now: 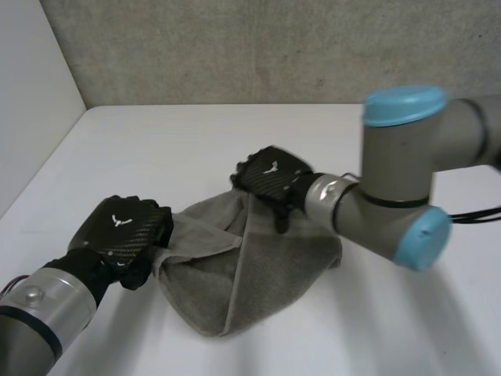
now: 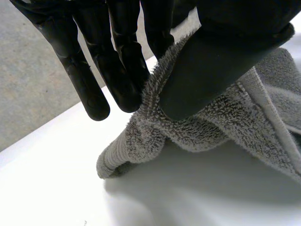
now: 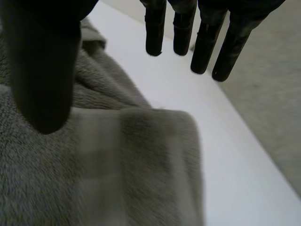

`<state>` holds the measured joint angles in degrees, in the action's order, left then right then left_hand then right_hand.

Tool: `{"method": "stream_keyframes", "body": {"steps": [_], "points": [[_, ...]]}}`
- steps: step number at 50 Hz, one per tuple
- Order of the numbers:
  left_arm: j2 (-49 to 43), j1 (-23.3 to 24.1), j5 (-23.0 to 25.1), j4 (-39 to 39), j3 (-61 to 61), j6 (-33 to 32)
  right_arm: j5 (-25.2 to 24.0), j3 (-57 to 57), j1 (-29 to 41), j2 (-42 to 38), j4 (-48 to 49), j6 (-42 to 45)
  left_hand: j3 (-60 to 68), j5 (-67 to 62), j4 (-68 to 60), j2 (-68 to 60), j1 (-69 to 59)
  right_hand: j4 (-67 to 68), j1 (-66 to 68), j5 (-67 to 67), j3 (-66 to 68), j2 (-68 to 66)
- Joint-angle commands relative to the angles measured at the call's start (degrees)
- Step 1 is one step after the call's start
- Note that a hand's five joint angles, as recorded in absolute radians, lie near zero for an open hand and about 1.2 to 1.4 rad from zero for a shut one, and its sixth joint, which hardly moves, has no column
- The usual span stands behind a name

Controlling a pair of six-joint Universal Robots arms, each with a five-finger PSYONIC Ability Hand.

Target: Fold the towel.

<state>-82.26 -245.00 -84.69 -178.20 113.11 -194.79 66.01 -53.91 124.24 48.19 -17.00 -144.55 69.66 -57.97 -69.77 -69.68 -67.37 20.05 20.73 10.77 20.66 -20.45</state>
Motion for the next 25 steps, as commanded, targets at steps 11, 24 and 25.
{"method": "stream_keyframes", "body": {"steps": [11, 24, 25], "points": [[2.5, -4.8, 0.6, -2.2, -1.1, -0.1, 6.8, 27.3, 1.9, -16.4, -7.4, 5.8, 10.3, -12.0, -10.2, -10.3, -12.6, 59.9, 59.3, 59.2, 59.3, -59.6], [-11.0, -5.8, -9.2, -16.2, -29.9, 12.0, 23.6, 36.4, -4.5, 1.2, 13.5, -11.7, 10.3, -12.0, -10.2, -10.3, -12.6, 59.9, 59.3, 59.2, 59.3, -59.6], [-11.0, -5.8, -9.3, -16.2, -30.0, 12.1, 23.6, 36.3, -4.5, 1.2, 13.5, -11.7, 10.3, -12.0, -10.2, -10.3, -12.6, 59.9, 59.3, 59.2, 59.3, -59.6]]}}
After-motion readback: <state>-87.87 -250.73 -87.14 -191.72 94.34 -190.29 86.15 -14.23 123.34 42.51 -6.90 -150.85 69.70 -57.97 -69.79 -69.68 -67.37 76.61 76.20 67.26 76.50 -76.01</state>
